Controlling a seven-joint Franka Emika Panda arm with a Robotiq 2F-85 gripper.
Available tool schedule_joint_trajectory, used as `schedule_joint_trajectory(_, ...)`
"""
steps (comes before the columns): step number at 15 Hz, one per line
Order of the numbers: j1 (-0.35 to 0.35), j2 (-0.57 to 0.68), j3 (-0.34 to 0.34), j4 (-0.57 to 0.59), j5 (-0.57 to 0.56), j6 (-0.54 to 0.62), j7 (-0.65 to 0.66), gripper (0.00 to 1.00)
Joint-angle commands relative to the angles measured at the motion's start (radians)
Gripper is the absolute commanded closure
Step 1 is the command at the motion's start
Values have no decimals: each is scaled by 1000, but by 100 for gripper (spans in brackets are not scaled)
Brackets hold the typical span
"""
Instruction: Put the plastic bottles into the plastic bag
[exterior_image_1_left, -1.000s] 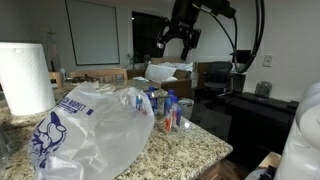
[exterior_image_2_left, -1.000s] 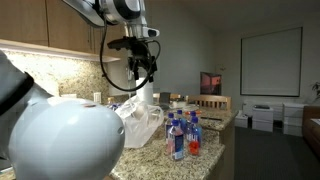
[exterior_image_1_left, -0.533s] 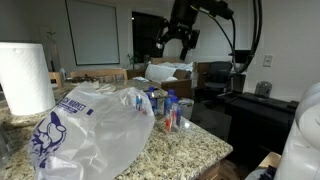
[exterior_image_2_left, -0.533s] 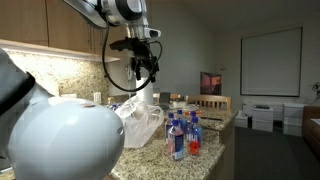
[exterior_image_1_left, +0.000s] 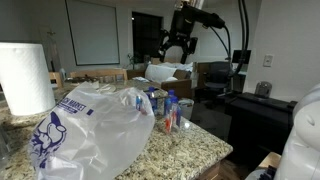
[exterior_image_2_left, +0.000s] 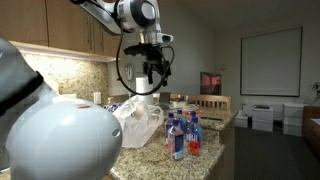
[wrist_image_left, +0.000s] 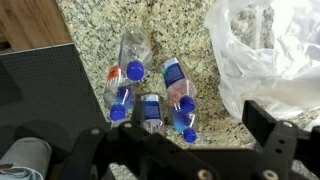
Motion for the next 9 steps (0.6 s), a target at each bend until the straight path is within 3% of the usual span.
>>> schedule_joint_trajectory(1, 4, -3, 1, 2, -2, -2, 2, 0)
schedule_joint_trajectory(9, 6, -10, 3, 2, -2, -2, 2, 0)
